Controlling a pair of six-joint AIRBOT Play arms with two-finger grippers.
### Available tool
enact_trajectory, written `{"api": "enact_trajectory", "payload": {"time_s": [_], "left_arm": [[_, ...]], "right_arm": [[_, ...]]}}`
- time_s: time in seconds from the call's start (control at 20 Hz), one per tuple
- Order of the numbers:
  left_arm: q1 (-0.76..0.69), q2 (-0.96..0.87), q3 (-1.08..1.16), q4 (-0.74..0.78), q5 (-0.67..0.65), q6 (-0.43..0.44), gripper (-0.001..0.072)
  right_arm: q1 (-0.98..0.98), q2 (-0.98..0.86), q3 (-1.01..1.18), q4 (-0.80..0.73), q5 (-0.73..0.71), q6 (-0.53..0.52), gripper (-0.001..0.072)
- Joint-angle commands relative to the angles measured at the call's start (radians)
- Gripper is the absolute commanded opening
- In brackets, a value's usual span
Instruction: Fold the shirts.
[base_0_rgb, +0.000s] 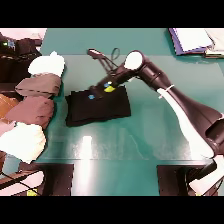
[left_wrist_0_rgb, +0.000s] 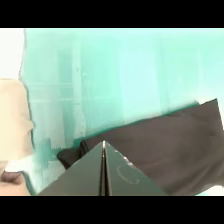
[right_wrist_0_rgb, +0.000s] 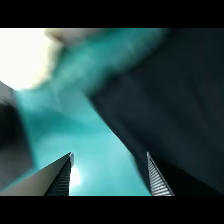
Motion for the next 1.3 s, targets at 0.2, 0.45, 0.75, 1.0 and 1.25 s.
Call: {"api": "enact_trajectory", "payload": {"time_s": [0.2,0.45,0.75,1.0,1.25], "left_arm": [[0.011,0.012,0.000,-0.008,-0.016,0.014,0.0029],[0.011,0.012,0.000,-0.021,0.002,0.023,0.0029],[0.011,0.012,0.000,-0.028,-0.002,0.026,0.0029],[-0.002,0.012,0.000,-0.052,0.000,0.026,0.0027],[-0.167,0.011,0.000,0.041,0.002,0.025,0.0027]], "right_arm": [[-0.398,0.199,-0.496,-0.122,-0.052,0.143,0.0595],[-0.488,0.083,-0.588,0.109,-0.078,0.087,0.0594],[-0.335,-0.113,-0.379,0.217,-0.130,0.081,0.0589],[-0.237,-0.208,-0.208,0.238,-0.137,0.080,0.0078],[-0.288,-0.154,-0.130,0.214,-0.117,0.080,0.0017]]}}
